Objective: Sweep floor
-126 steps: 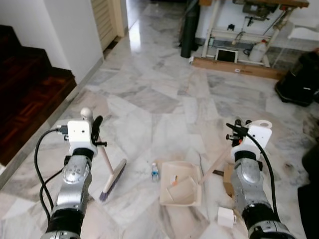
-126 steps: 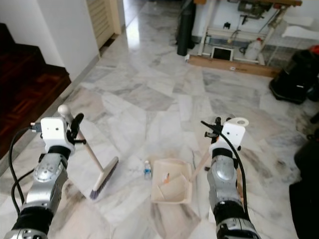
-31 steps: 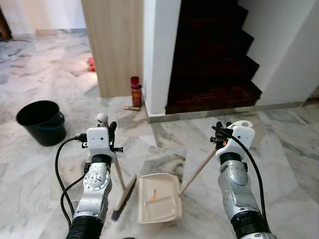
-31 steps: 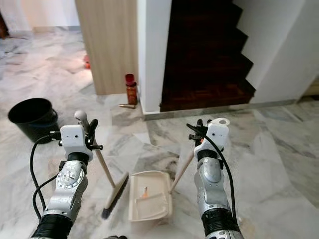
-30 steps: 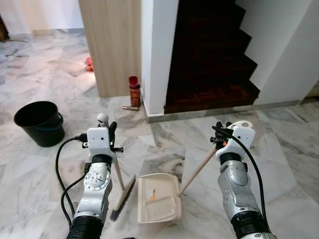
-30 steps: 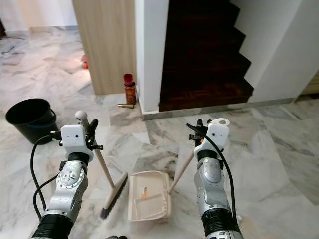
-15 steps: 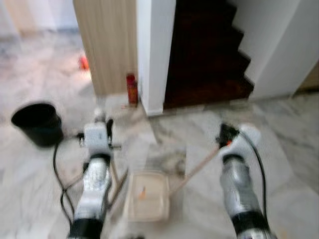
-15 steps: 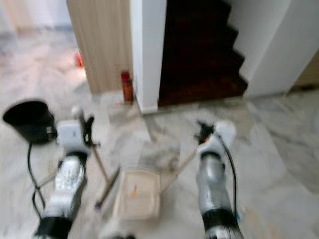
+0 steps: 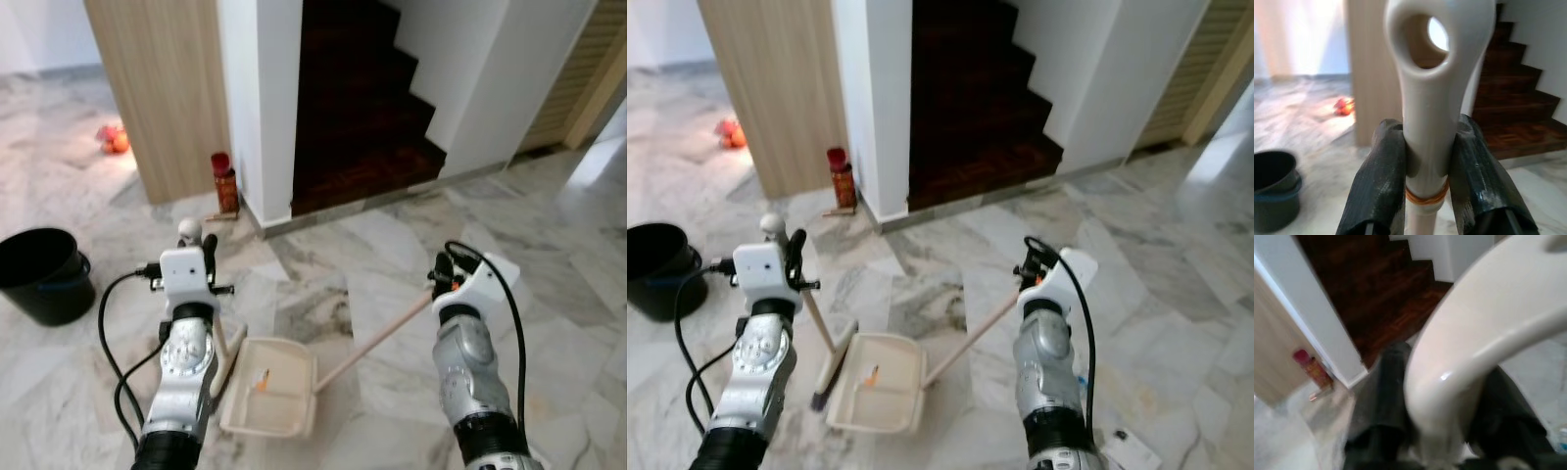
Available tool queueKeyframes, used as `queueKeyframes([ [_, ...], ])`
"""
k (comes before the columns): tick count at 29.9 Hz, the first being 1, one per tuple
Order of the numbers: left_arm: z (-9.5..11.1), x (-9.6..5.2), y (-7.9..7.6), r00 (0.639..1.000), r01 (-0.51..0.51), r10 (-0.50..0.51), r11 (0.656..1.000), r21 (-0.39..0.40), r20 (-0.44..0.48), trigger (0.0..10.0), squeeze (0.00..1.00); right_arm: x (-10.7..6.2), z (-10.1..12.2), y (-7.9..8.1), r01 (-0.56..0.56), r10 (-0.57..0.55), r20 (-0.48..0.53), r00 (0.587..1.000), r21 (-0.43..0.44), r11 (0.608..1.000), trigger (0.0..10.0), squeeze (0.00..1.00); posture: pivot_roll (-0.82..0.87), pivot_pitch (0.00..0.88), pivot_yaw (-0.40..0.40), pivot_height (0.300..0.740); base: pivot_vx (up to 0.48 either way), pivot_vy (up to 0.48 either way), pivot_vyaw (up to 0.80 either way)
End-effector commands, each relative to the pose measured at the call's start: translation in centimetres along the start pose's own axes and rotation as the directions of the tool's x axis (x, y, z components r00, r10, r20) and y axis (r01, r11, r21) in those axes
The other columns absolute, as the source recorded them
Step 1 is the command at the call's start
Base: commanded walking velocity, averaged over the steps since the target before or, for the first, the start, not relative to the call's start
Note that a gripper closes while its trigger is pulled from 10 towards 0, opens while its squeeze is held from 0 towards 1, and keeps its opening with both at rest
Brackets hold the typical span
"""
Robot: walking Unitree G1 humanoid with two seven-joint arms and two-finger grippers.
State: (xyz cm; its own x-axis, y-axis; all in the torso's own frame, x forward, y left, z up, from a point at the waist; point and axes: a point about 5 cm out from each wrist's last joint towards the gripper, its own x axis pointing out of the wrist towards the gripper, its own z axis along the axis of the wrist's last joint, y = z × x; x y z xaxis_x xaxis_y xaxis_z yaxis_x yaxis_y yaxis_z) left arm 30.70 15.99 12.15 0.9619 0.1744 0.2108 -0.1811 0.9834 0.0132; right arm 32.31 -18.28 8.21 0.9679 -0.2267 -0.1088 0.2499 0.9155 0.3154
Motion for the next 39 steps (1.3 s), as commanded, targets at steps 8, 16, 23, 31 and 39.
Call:
queueKeyframes([
  [8,1.03,0.44,0.63,0.999,-0.024,0.023,1.000,0.010,0.049,10.0,0.00,0.34,1.20,1.69,-0.055,0.054,0.049,0.997,0.033,0.998,10.0,0.00,0.06,0.000,-0.059,0.740,0.000,0.373,0.00],
  [16,0.88,0.39,0.67,0.999,-0.015,0.015,1.000,0.015,0.044,10.0,0.00,0.33,1.19,1.61,-0.056,0.054,0.051,0.997,0.031,0.998,10.0,0.00,0.06,0.000,-0.058,0.740,0.000,0.372,0.00],
  [23,0.79,0.25,0.43,0.999,-0.005,0.004,1.000,0.013,0.042,10.0,0.00,0.35,1.31,1.41,-0.057,0.055,0.057,0.997,0.029,0.998,10.0,0.00,0.06,0.000,-0.060,0.740,0.000,0.373,0.00],
  [31,0.76,0.24,0.44,0.999,0.000,-0.001,1.000,0.016,0.042,10.0,0.00,0.23,1.01,1.70,-0.067,0.065,0.051,0.997,0.034,0.997,10.0,0.00,0.07,0.000,-0.059,0.740,0.000,0.375,0.00],
  [39,0.91,0.33,0.49,0.999,0.003,-0.004,1.000,0.023,0.043,10.0,0.00,0.14,1.01,2.10,-0.079,0.077,0.054,0.996,0.038,0.996,10.0,0.00,0.07,0.000,-0.058,0.740,0.000,0.373,0.00],
])
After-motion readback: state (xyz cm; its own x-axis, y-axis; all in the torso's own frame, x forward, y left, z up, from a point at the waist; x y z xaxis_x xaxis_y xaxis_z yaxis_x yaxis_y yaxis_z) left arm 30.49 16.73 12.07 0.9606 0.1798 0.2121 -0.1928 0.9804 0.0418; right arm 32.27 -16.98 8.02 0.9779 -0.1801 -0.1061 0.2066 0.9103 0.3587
